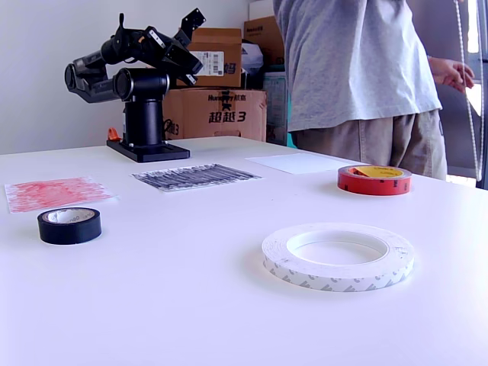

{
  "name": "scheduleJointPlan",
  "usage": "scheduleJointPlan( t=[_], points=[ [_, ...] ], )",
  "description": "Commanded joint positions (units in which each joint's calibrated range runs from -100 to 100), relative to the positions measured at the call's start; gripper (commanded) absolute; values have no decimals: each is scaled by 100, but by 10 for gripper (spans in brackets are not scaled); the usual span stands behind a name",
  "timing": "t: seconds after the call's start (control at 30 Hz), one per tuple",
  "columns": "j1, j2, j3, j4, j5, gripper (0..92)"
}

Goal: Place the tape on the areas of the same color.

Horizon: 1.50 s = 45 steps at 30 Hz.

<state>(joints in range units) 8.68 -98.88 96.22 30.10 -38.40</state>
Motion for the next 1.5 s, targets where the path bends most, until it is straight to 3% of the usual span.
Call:
scheduleJointPlan(
  t=[0.0,0.2,0.63,1.17,1.37,1.47],
  points=[
    [-22,38,-49,100,-23,2],
    [183,412,-712,303,9,1],
    [223,3948,-4056,1636,18,2],
    [183,6866,-7382,1703,42,2],
    [176,7577,-7891,1712,566,1],
    [183,7849,-8218,2111,656,1]
  ],
)
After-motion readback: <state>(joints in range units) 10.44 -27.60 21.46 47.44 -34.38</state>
